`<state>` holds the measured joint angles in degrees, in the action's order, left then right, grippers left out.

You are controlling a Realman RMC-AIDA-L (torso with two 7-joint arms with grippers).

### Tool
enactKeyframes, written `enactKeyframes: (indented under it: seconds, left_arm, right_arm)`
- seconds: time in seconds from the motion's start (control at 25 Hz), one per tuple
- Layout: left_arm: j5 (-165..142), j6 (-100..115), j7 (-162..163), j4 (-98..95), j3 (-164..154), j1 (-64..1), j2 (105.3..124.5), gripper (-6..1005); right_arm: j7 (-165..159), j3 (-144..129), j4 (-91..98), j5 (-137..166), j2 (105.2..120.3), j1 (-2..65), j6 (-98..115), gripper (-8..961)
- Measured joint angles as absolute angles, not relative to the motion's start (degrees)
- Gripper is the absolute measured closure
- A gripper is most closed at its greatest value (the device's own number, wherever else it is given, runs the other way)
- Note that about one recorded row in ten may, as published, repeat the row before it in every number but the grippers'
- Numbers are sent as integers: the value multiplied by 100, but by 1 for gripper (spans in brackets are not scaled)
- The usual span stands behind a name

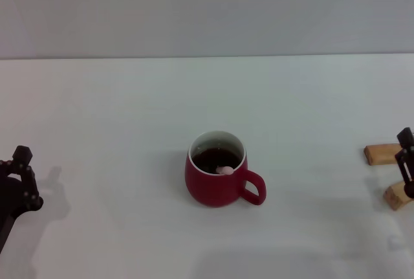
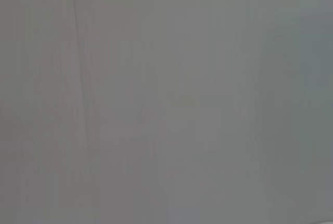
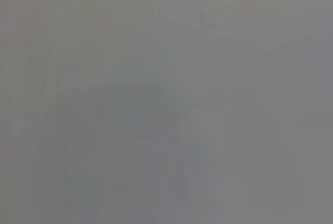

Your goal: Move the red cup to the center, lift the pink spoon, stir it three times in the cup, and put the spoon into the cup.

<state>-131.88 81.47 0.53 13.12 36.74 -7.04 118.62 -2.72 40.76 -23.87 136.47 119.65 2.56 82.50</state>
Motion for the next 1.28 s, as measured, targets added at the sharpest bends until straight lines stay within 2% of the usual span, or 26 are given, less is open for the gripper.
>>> enactKeyframes:
  seconds: [1.28]
  left_arm:
    - [-13192, 8190, -35, 1297, 3852, -647, 11848, 1001]
  right_arm:
    - [-305, 3932, -2122, 12852, 11959, 146, 8262, 507]
